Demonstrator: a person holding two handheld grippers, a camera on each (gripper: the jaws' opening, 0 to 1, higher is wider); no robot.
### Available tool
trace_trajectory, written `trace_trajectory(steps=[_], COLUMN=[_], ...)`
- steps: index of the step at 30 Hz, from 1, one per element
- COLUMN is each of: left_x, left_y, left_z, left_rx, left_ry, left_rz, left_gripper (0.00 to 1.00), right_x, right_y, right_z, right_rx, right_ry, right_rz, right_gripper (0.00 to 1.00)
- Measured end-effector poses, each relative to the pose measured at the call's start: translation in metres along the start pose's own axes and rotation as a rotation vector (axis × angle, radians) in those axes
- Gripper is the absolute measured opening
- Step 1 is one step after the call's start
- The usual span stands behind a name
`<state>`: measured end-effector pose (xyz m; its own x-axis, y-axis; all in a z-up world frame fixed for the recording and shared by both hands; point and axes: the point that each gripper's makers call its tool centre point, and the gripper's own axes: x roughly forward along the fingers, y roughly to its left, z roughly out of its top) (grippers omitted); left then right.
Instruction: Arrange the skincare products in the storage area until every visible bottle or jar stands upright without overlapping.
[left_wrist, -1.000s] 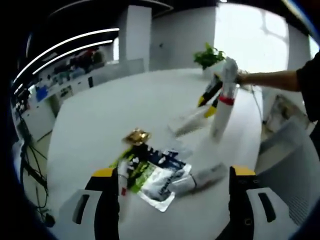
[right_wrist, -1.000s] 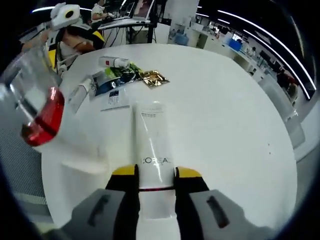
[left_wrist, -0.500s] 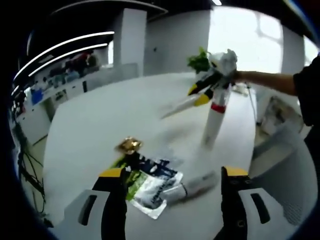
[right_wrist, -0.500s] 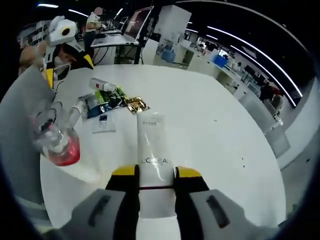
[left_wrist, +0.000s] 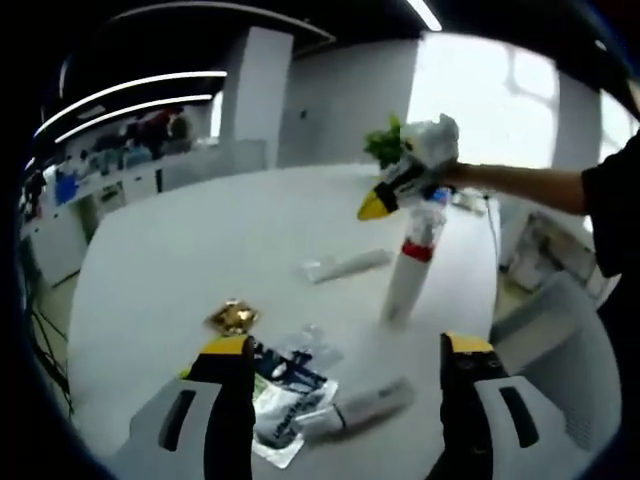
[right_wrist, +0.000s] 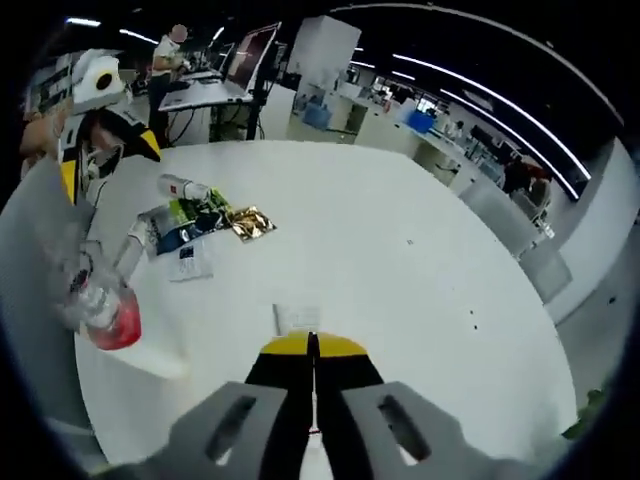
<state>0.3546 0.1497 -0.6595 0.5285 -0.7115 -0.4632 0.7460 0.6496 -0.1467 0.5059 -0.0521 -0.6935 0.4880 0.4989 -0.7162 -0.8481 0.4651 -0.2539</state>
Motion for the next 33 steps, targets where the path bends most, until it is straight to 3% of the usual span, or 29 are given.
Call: trace_trajectory(steps=[1,2,7,8,9,13,17,27,28,33], left_x=[0.000,0.000,-0.001,-0.001,-0.001,-0.003,-0.006,-0.025,-0.026,-0.031], left_y=[0.000,0.000,-0.001,-0.001,-0.001,0.002,0.005,0.014,0.015,0.019], left_z=[-0.001,-0.002,-0.007,-0.008,-0.009,-0.011,-0.009,-0.009,-0.009,-0.012], left_rx=[0.000,-0.002,-0.007,-0.011,-0.018,-0.031,-0.038,-0.050,-0.053,-0.073], left_ry=[0.002,0.003,0.018,0.016,0.018,0.023,0.013,0.011,0.010,0.015], left_rz=[0.000,0.000,-0.004,-0.005,-0.006,0.012,0.028,0.059,0.063,0.083], left_gripper=[0.72,0.73,0.73,0.74,0.74,0.76,0.79,0.81,0.82,0.84], right_x=[0.002,-0.003,-0.013,-0.004,-0.003,0.000,0.009,0.041,0.038,0.051], right_y=[-0.001,0.000,0.030,0.024,0.020,0.016,0.008,-0.008,0.005,0.008], right_z=[-0.003,-0.003,-0.014,-0.027,-0.032,-0.037,-0.044,-0.053,-0.052,-0.062], right_rx=[0.003,-0.057,-0.047,0.047,0.058,0.089,0.062,0.049,0.052,0.050], right_ry=[-0.004,0.003,0.053,0.051,0.066,0.092,0.130,0.209,0.219,0.273], right_rz=[0.000,-0.066,-0.049,0.025,0.028,0.048,0.043,0.071,0.076,0.117], right_gripper=[0.01,0.01,0.01,0.01,0.03,0.21,0.34,0.46,0.45,0.48])
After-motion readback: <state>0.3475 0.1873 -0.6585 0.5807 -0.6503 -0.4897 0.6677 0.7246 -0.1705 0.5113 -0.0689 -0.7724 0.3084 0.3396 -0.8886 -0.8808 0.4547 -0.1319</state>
